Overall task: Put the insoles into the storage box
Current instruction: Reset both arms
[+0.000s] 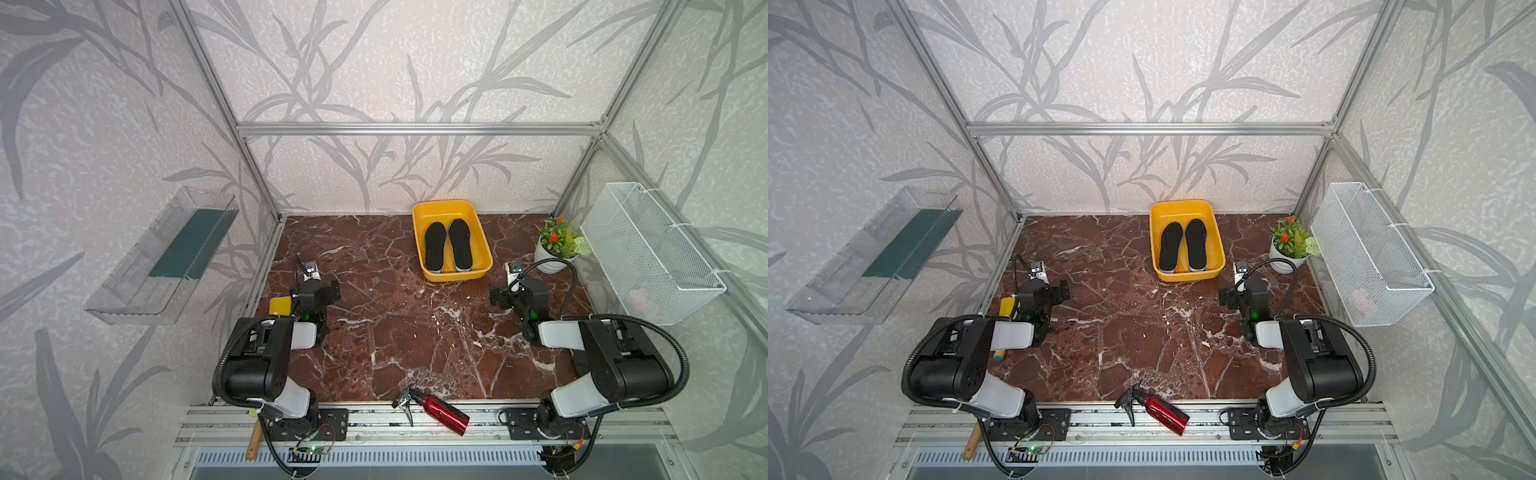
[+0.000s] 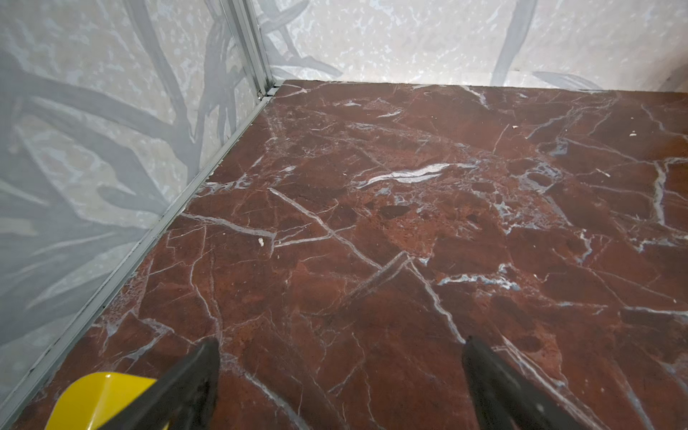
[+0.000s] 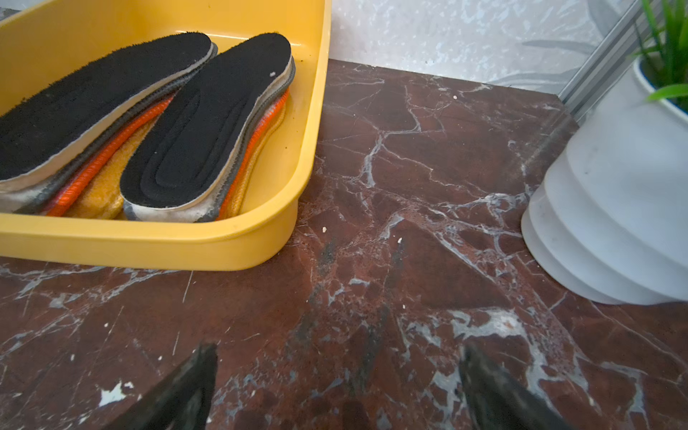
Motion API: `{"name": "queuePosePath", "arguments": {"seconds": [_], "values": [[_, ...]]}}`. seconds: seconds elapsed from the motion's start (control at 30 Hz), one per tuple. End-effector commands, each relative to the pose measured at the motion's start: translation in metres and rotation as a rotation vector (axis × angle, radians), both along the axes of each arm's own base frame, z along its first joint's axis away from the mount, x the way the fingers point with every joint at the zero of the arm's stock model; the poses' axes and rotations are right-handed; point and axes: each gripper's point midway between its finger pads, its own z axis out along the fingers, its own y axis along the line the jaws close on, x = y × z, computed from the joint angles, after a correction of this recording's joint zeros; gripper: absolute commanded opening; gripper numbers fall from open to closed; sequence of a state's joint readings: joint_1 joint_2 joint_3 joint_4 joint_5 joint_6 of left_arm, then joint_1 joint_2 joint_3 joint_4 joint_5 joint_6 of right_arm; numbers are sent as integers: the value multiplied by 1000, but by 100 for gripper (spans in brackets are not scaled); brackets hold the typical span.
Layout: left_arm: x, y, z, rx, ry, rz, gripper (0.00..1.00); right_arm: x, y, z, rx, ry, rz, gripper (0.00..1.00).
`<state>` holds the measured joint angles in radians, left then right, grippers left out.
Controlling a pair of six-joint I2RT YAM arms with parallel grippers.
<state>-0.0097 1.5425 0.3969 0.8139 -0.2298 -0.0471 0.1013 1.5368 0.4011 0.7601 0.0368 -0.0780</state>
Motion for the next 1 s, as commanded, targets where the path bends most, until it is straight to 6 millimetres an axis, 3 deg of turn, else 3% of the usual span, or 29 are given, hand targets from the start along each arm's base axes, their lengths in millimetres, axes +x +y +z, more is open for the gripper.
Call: {"name": "queuePosePath", "arguments": {"seconds": [0.0, 0.97], "values": [[4, -1, 8, -25, -12, -14, 99, 8, 1, 18, 6, -59, -5, 99], [5, -1, 9, -26, -17, -15, 99, 9, 1, 17, 19, -44, 12, 99]]}}
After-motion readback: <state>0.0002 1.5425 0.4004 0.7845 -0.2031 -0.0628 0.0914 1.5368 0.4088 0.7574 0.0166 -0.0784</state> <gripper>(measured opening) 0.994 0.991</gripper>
